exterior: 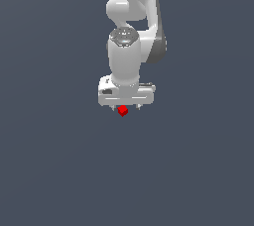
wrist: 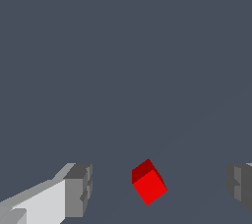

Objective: Pick up the red cube and move it to a goal position.

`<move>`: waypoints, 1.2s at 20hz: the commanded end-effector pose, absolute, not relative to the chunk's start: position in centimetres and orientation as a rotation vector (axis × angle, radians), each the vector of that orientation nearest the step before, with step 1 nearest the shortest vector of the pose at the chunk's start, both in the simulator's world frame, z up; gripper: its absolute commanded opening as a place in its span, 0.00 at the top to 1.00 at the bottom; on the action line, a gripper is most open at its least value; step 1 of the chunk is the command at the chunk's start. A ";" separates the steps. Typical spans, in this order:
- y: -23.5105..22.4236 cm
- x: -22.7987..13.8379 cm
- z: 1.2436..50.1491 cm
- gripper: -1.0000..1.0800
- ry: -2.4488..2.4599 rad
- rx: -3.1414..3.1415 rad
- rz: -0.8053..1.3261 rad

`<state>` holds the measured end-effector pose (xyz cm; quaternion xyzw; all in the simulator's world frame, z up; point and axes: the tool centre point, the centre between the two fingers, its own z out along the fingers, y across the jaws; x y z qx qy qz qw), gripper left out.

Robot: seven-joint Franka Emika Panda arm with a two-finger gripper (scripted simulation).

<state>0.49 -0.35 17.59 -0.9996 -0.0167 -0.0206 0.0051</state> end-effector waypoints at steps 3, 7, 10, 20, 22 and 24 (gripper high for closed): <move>-0.2 -0.6 15.7 0.04 -0.166 -3.127 -0.056; -0.2 -2.0 13.5 0.04 -0.307 -3.118 -0.047; -0.3 -3.2 11.4 0.04 -0.433 -3.103 -0.039; -1.2 -6.8 5.2 0.04 -0.811 -3.030 -0.014; -1.5 -7.3 4.4 0.04 -0.864 -3.016 -0.011; -1.7 -7.7 3.6 0.04 -0.909 -3.003 -0.007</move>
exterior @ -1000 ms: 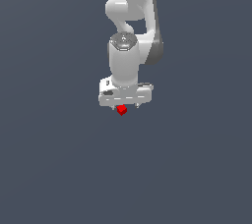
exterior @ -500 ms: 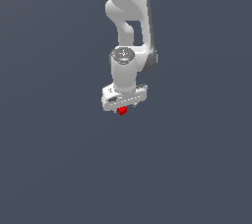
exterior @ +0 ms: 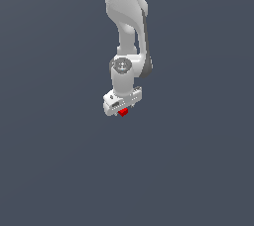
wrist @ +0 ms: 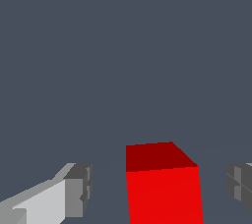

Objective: Pick up the red cube and move it to a goal position.

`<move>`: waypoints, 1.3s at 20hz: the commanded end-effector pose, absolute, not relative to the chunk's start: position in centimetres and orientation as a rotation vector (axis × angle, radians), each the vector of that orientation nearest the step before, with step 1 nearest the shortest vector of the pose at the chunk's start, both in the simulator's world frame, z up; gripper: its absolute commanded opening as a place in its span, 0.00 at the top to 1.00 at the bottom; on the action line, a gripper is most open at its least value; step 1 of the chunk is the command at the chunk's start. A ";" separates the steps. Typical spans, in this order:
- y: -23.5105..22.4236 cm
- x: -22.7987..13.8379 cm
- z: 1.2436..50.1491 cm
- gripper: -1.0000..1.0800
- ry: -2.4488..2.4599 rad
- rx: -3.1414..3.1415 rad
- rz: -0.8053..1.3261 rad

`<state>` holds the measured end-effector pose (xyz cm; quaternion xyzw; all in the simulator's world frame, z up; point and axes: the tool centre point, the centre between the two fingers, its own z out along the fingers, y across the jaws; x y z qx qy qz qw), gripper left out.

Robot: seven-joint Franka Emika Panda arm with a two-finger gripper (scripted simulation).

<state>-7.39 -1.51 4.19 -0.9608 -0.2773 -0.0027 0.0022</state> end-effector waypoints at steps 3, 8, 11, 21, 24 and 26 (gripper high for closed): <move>-2.0 -8.1 2.7 0.04 -0.959 -2.989 -0.004; -2.3 -8.4 2.0 0.04 -0.998 -2.978 0.000; -2.3 -8.4 2.0 1.00 -0.999 -2.977 0.000; -2.3 -8.4 2.1 1.00 -0.999 -2.978 -0.001; -2.4 -8.4 2.4 1.00 -0.999 -2.978 -0.001; -2.4 -8.4 2.9 1.00 -0.999 -2.978 -0.001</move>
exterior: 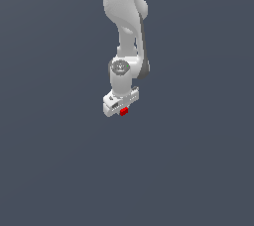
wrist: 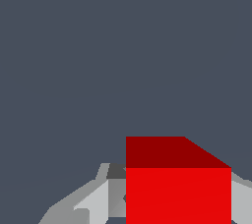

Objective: Pick up the red cube and move it to a goal position.

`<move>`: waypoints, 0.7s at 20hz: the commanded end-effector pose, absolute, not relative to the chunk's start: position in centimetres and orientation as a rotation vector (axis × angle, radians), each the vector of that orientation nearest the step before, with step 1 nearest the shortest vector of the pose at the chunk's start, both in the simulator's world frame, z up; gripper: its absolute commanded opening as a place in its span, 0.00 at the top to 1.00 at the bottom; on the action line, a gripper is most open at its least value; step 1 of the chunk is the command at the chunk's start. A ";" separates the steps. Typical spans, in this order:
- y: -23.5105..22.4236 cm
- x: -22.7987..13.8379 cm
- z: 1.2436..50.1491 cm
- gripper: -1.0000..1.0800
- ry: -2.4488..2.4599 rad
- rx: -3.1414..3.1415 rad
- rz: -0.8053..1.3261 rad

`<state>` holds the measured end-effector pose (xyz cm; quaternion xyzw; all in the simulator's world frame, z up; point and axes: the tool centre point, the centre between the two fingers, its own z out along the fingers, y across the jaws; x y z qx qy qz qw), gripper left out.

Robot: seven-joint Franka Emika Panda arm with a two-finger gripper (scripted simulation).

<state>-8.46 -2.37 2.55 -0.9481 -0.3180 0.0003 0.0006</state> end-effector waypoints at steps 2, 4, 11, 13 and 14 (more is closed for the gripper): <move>-2.5 -8.5 3.6 1.00 -0.999 -2.978 -0.001; -2.7 -8.5 4.5 1.00 -0.999 -2.978 -0.001; -3.4 -8.6 9.3 1.00 -1.000 -2.978 -0.001; -3.7 -8.7 11.1 1.00 -1.000 -2.978 0.000; -3.8 -8.7 12.1 1.00 -1.000 -2.978 0.000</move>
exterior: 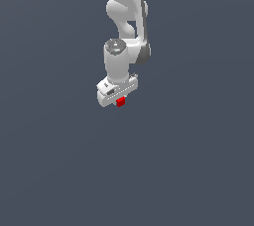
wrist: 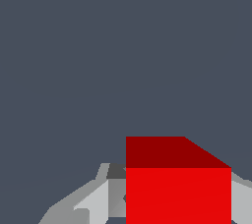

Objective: Pick up the red cube and move it to a goal position.

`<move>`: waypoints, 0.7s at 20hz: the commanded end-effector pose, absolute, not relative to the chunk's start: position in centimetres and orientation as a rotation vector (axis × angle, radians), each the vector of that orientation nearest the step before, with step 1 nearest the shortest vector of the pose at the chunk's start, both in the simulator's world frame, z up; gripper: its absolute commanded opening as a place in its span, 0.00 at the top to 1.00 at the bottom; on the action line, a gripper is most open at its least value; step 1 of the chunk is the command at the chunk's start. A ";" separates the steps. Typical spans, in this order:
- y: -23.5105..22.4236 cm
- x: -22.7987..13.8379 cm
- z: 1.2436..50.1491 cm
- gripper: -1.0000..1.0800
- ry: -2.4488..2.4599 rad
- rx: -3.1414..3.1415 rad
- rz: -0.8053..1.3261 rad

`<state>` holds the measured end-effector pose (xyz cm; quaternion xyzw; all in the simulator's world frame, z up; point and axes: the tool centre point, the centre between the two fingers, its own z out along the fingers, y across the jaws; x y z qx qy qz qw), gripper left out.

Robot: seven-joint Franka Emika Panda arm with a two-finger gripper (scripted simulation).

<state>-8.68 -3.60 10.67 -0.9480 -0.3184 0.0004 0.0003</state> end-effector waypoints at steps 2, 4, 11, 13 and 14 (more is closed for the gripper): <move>-4.1 -8.8 14.2 1.00 -1.001 -2.977 -0.001; -4.4 -8.8 16.4 1.00 -1.001 -2.977 -0.001; -5.5 -8.9 23.8 1.00 -1.001 -2.976 -0.002; -5.8 -8.9 25.8 1.00 -1.001 -2.976 -0.002; -5.9 -8.9 26.9 1.00 -1.001 -2.976 -0.002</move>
